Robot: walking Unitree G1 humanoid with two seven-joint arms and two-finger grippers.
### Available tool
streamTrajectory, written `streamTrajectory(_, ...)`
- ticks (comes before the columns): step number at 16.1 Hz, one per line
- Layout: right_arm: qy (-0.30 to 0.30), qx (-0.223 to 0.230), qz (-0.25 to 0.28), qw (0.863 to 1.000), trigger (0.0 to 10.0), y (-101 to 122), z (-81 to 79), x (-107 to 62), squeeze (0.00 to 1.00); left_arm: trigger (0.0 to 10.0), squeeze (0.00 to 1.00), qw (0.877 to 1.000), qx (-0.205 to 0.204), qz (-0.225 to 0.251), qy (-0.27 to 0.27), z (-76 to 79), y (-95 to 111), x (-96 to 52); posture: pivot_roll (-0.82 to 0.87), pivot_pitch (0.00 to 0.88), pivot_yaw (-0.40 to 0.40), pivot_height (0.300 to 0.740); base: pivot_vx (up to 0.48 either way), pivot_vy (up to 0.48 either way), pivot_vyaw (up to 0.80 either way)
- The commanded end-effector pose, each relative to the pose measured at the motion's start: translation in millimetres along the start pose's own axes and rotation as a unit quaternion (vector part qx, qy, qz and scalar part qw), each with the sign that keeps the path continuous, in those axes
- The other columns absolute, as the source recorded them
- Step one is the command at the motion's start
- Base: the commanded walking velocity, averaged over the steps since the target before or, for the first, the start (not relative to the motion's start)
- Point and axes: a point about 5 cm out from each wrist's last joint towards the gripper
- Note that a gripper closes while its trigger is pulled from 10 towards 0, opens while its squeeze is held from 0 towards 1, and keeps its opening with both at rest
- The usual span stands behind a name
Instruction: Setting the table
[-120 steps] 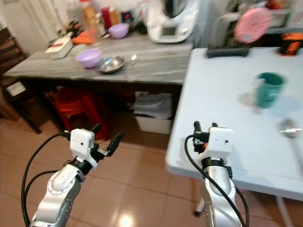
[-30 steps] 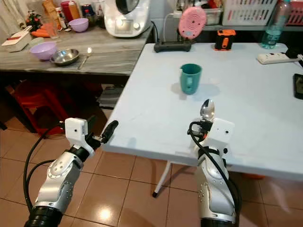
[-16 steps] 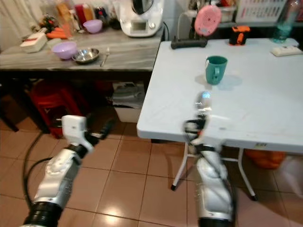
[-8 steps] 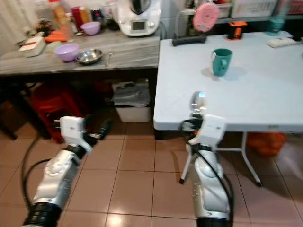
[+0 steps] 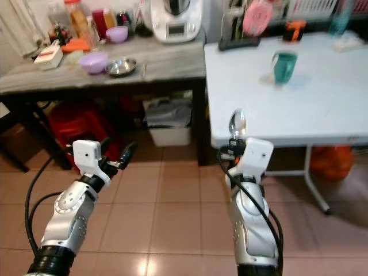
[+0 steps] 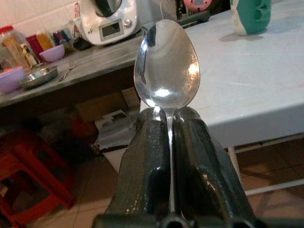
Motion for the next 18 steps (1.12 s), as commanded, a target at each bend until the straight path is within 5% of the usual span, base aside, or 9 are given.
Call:
streamTrajectory(1,-0.005,0.004,0.002,1.000,10.0,0.5,2.7,-0.7,0.00,10.0,0.00,1.000,0.008,-0.002,-0.004,0.0,1.3,1.5,-0.07,0.015,0.135,0.740,0.000,0.368,0.00)
streamTrajectory(6,0.001,0.000,0.005,1.000,10.0,1.0,1.1,-1.4,0.00,10.0,0.00,1.000,0.012,-0.004,0.010,-2.8,1.8,3.1,-0.07,0.015,0.137,0.740,0.000,0.372,0.00)
streamTrajectory(12,0.012,0.006,0.011,1.000,10.0,2.8,-0.5,-1.8,0.00,10.0,0.00,1.000,0.006,0.004,0.023,-12.5,4.9,0.0,-0.07,0.014,0.134,0.740,0.000,0.000,0.38)
streamTrajectory(18,0.019,0.010,0.014,1.000,10.0,4.0,-2.1,-2.2,0.00,10.0,0.00,1.000,0.004,0.004,0.024,-11.4,4.5,0.5,-0.07,0.016,0.132,0.740,0.381,0.000,0.31)
Point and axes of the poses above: a point about 5 cm out from each wrist's last joint towards the gripper, its own x axis pointing out of the wrist towards the gripper, its own y axis along the axis of the wrist's last joint, z = x × y, and after that the axes turned 7 degrees about x, right-handed
